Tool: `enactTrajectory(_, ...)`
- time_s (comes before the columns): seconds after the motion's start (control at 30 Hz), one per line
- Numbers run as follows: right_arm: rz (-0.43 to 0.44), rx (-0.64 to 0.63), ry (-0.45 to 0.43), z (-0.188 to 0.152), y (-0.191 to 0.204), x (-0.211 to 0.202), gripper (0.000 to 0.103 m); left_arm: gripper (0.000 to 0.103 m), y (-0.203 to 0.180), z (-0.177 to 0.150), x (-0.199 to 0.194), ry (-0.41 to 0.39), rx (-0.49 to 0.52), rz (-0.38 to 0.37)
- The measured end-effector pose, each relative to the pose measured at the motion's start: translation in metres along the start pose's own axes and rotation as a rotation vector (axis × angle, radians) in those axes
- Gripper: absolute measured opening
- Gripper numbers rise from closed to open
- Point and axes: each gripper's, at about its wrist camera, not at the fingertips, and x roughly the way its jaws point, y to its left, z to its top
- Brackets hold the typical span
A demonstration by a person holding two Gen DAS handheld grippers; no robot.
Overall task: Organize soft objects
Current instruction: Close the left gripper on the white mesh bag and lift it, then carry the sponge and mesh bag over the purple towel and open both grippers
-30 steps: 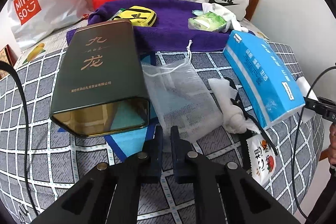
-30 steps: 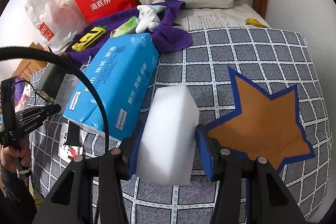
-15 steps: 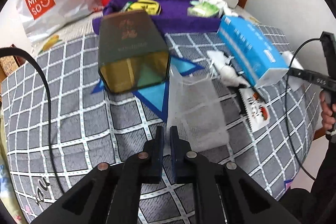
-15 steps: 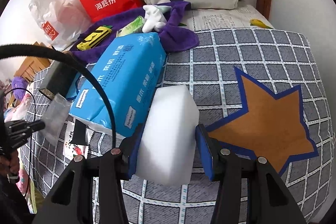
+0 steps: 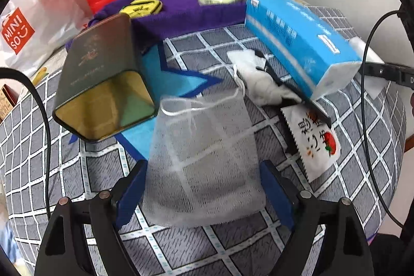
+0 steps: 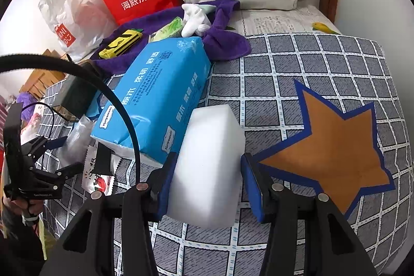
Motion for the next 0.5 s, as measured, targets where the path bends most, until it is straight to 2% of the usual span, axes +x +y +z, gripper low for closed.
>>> enactTrajectory(0.03, 0.000, -0.001, 0.000, 0.000, 0.001, 0.000, 0.049, 0.069, 0.001, 0.000, 0.000, -0.001, -0.007, -0.009)
enactTrajectory(0.07, -0.001, -0.003, 0.000, 0.000, 0.001, 0.000, 0.049, 0.049, 0.001, 0.001, -0.001, -0.005, -0.004, -0.013)
enactTrajectory(0.1, 0.000, -0.004, 0.000, 0.001, 0.002, 0.000, 0.049, 0.041, 0.001, 0.001, -0.003, -0.017, 0.005, -0.016)
enactTrajectory(0.17, 0.000, -0.009, -0.002, 0.002, 0.003, -0.001, 0.049, 0.018, 0.003, 0.004, -0.005, -0.014, 0.003, -0.036)
enactTrajectory(0.27, -0.006, -0.010, -0.005, 0.005, 0.003, -0.002, 0.048, 0.011, 0.011, 0.008, -0.005, -0.008, -0.029, -0.058)
enactTrajectory(0.5, -0.018, -0.011, -0.025, 0.009, 0.003, -0.015, 0.048, 0.011, 0.023, 0.007, -0.028, -0.042, -0.059, -0.085)
